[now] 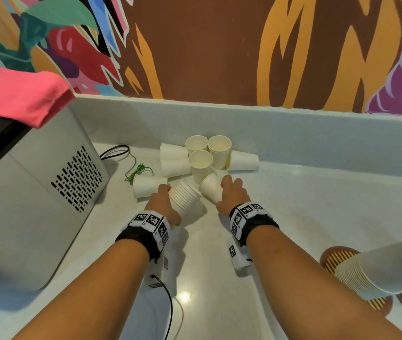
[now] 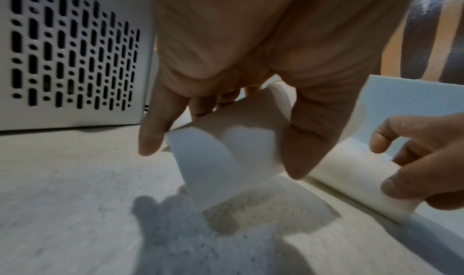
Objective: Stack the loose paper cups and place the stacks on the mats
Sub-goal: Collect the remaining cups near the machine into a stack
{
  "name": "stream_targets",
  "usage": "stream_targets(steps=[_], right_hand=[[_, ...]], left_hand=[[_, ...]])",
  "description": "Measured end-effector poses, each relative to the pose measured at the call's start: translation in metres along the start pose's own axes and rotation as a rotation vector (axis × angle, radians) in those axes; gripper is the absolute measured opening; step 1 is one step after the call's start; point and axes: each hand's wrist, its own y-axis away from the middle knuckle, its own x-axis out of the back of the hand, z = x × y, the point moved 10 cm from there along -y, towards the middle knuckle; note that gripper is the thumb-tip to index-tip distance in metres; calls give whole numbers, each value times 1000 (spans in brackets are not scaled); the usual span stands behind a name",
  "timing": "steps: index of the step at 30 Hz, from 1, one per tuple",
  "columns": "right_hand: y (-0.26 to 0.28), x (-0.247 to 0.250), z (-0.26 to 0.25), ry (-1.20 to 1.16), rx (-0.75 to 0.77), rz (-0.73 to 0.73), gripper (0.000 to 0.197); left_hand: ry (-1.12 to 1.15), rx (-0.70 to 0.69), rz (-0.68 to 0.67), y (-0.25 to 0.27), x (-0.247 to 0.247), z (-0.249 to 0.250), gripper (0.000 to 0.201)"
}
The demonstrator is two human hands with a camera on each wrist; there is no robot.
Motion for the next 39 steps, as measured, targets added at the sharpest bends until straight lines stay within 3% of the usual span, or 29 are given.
stream_targets(steps=[7,10,14,19,23,27,31,35,39], right_hand=[[22,-1,20,-55,-59,-55,72],[32,15,16,-339,-54,-24,92],[50,56,-6,-780,67,30,99],[73,87,-30,-1004,190,95,106],[88,87,-47,-1026,319,38,113],[98,101,-51,-1022,384,74,115],[109,121,-61,-809,451,171,94],[112,94,-65,-448,452,97,81],[116,107,-36,-570,353,147,67]], left_hand=[[-58,-5,-44,18,-2,-1,91],[-46,-22,-46,25,-1,2,90],[34,-98,-61,34,-3,17,92],[219,-233,-4,47,8,44,94],[343,-287,59,56,23,57,88],[421,-338,108,60,33,65,83],[420,-392,114,64,33,74,84],[442,-464,55,69,24,94,82],[324,-473,56,71,14,97,81]])
